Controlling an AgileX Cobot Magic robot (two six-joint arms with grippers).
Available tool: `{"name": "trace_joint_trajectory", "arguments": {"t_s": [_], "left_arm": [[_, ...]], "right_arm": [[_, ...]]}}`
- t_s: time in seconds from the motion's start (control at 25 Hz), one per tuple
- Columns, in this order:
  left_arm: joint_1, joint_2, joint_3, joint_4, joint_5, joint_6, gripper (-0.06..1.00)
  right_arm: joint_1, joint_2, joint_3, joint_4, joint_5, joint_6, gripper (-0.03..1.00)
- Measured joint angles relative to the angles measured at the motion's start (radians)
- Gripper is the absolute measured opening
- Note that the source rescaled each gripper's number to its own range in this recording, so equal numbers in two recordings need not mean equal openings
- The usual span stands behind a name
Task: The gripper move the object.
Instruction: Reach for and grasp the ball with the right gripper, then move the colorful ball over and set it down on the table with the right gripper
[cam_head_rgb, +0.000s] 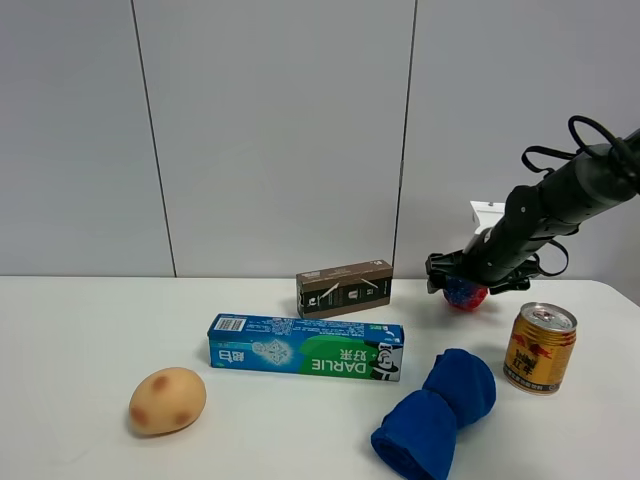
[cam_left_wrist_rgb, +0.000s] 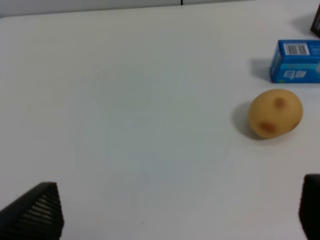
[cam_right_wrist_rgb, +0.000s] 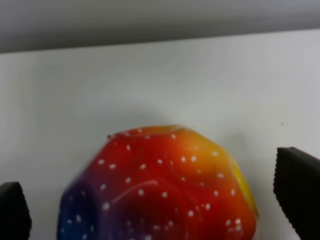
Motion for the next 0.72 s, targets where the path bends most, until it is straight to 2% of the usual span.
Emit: {"name": "trace_joint_trajectory", "arguments": {"t_s": [0.04, 0.12, 0.2, 0.24, 0.48, 0.72], "left_arm": [[0.000, 0.000, 0.000, 0.000, 0.000, 0.000, 1.00], [0.000, 0.000, 0.000, 0.000, 0.000, 0.000, 1.00], [0.000, 0.000, 0.000, 0.000, 0.000, 0.000, 1.00], [0.000, 0.000, 0.000, 0.000, 0.000, 0.000, 1.00], [0.000, 0.000, 0.000, 0.000, 0.000, 0.000, 1.00], [0.000, 0.000, 0.000, 0.000, 0.000, 0.000, 1.00]], "right_arm": [[0.000, 0.001, 0.000, 0.000, 0.001, 0.000, 0.95], [0.002, 0.001, 0.000, 0.000, 0.001, 0.000, 0.66], [0.003, 0.001, 0.000, 0.000, 0.003, 0.000, 0.15], [0.003, 0.001, 0.000, 0.000, 0.006, 0.000, 0.00], [0.003, -0.015, 0.000, 0.000, 0.036, 0.000, 0.02], [0.020, -0.174, 0.000, 0.018, 0.105, -0.010, 0.02]]}}
